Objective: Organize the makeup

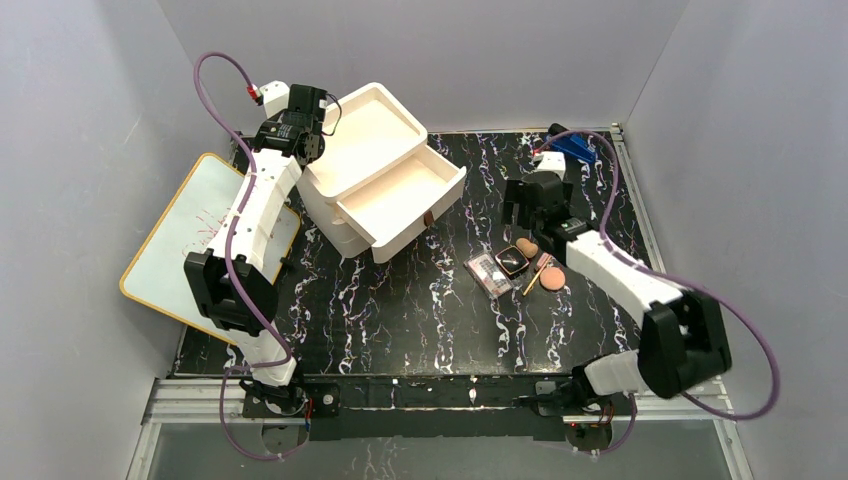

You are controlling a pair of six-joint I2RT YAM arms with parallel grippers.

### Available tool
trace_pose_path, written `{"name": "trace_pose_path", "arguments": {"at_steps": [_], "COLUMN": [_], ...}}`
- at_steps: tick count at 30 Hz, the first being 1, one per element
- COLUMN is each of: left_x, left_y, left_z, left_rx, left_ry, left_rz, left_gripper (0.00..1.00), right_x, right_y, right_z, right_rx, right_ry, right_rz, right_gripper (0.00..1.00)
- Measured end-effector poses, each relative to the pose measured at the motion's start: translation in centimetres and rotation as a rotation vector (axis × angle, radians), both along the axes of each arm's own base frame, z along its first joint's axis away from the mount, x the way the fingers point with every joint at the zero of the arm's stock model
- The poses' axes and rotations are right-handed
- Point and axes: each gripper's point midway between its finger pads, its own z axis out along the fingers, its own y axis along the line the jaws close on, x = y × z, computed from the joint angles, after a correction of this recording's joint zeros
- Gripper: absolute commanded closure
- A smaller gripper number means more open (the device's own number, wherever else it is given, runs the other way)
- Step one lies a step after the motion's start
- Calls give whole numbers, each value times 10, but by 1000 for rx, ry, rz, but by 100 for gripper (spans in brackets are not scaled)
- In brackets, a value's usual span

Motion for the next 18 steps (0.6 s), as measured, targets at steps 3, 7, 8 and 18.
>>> {"name": "trace_pose_path", "arguments": {"at_steps": [3, 7, 8, 18], "left_x": [0, 1, 1, 2], "left_y": [0, 0, 0, 1], "left_z": [0, 0, 0, 0], "left_rx": [2, 7, 8, 16], "left_ry": [1, 0, 0, -7], "left_rz": [-2, -6, -7, -15], "left_gripper": [100, 100, 100, 100], "right_x": [2, -10, -13, -12], "right_y": [1, 11, 12, 3], "right_z": [-43, -88, -97, -125], "right_rx": [-4, -8, -11, -48], "right_ry": [159, 330, 362, 443], "right_rz": [-2, 32, 33, -33], "right_gripper": [3, 5, 7, 22]}}
